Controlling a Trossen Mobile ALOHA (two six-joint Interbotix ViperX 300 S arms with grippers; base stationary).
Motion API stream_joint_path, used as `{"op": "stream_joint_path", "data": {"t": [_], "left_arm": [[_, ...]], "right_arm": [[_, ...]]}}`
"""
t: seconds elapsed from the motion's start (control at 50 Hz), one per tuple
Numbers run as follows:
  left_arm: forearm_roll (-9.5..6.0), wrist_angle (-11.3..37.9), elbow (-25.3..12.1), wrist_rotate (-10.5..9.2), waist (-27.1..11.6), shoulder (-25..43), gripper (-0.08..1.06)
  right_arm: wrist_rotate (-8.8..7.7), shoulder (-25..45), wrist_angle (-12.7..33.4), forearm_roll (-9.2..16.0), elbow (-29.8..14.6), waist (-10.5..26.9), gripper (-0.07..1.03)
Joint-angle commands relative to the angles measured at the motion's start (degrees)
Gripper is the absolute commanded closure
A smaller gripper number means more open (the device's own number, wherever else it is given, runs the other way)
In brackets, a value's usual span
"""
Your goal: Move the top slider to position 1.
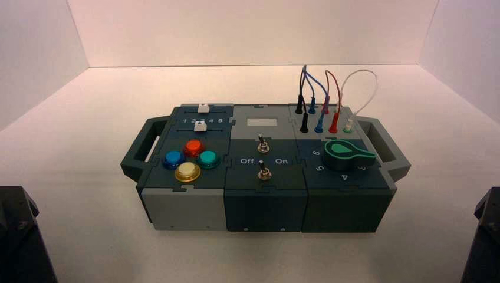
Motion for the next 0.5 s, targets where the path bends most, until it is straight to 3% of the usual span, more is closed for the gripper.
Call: {"op": "stream_joint_path", "data": {"t": [0.02, 0.36, 0.5], "left_arm": [[0.00, -0.4, -0.9, 0.09, 0.0, 0.3, 1.00], [0.00, 0.4, -0.9, 0.09, 0.0, 0.2, 1.00], [0.00, 5.3, -1.8, 0.35, -0.3, 0.9, 1.00]], "right_arm": [[-0.09, 0.3, -0.3, 0.1, -1.0, 0.1, 0.98], [-0.09, 0.4, 0.0, 0.1, -0.9, 0.1, 0.98], [-0.18, 1.4, 2.4, -0.2, -1.3, 1.0, 0.98]]}}
